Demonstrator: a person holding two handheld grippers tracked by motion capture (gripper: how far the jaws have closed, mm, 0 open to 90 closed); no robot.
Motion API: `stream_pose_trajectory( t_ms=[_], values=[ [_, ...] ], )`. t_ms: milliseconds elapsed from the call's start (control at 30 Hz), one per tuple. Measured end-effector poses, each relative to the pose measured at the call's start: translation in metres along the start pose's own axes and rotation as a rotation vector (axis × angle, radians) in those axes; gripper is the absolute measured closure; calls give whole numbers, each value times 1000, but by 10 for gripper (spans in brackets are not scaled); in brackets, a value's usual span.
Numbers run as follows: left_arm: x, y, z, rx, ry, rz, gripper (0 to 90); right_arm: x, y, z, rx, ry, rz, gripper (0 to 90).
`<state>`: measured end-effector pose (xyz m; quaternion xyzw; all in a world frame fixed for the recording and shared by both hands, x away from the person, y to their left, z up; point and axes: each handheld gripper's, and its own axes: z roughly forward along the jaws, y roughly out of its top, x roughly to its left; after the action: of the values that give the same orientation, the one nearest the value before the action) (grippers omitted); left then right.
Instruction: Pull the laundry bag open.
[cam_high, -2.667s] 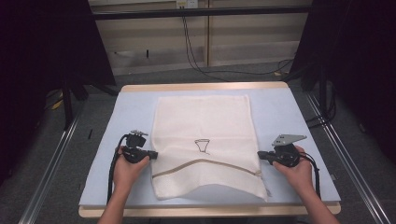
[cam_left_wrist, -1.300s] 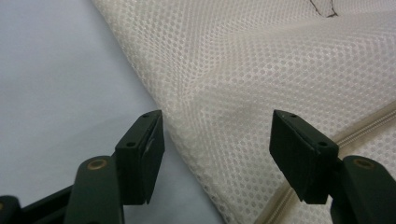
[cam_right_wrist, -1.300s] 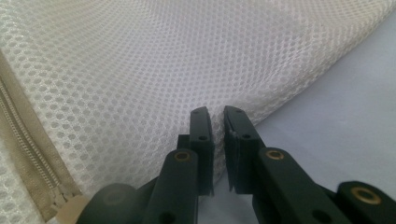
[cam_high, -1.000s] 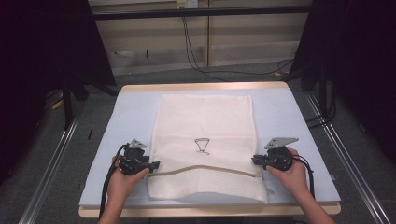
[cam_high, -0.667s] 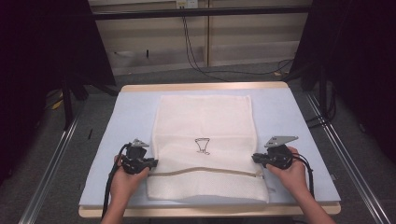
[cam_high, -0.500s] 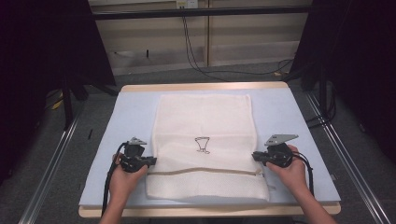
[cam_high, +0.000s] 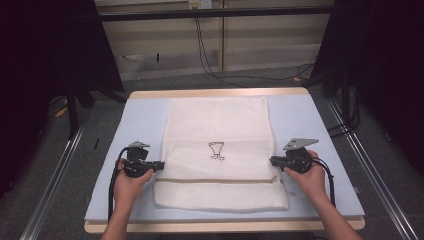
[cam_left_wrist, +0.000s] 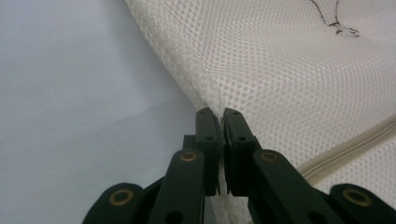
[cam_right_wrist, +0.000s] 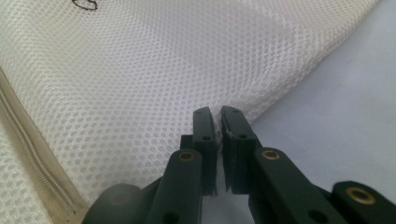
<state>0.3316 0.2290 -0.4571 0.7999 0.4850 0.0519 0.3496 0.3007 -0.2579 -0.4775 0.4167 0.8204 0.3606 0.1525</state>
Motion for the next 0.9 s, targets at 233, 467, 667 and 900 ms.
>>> stream_pose_trajectory(
  t_ms=[233, 467, 667, 900],
  values=[
    [4, -9, -6, 16, 17, 1, 861, 6, 4, 3, -4, 9, -29, 851],
    [7, -12, -11, 25, 15, -28, 861, 11, 5, 5, -1, 16, -51, 850],
    [9, -16, -16, 23, 20, -41, 859, 14, 6, 8, -3, 23, -47, 848],
    [5, -9, -17, 9, 13, -45, 711, 16, 6, 5, -16, 13, -47, 765]
  ],
)
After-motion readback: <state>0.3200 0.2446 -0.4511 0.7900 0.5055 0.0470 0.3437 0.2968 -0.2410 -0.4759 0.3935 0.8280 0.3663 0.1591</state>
